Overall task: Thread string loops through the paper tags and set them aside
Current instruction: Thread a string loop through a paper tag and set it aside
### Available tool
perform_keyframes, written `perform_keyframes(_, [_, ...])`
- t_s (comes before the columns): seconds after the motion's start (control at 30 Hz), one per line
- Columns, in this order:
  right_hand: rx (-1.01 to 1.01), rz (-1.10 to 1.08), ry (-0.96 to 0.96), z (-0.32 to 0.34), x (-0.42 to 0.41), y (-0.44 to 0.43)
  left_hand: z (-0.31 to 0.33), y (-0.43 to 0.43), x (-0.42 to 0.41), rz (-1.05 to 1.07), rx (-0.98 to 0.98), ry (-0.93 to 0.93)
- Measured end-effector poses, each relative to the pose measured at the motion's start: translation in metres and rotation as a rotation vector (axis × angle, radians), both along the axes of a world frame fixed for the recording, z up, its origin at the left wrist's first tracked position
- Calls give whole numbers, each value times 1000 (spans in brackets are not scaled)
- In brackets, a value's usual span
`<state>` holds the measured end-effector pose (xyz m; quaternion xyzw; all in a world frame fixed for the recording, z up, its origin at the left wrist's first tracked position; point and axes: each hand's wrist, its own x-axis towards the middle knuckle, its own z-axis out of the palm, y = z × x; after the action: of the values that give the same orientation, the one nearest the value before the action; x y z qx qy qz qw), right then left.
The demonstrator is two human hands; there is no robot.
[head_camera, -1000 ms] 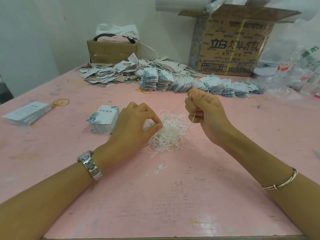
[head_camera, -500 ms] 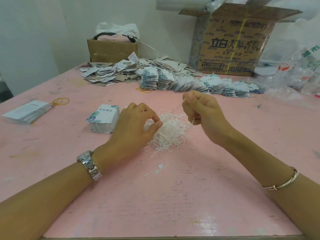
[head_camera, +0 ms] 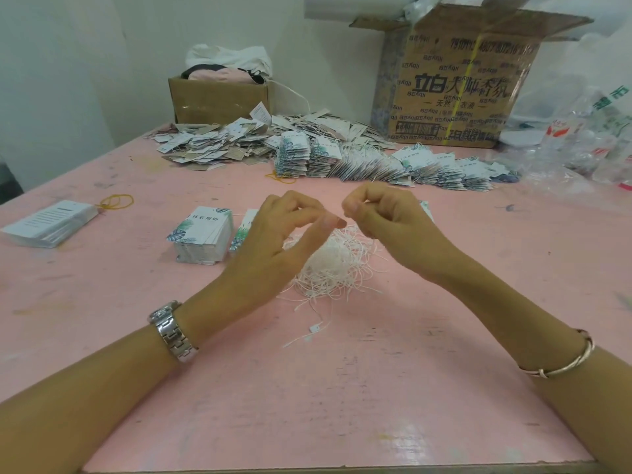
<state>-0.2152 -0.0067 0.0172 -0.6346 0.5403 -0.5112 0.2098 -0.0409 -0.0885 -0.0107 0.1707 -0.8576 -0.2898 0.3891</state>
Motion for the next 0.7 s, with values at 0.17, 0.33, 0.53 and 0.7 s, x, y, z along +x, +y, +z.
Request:
perform_keyframes(0.17, [38,26,39,-3,0,0,0,3,-2,-32,91,48])
perform_keyframes(0.33, [99,96,73,-1,-9,2,4,-7,2,-7,277,246])
perform_keyframes(0.53, [59,104,-78,2,-25,0,4,-12,3,65,325,380])
perform_keyframes(0.7, [41,29,-278,0,-38,-5,3,-9,2,66,283,369])
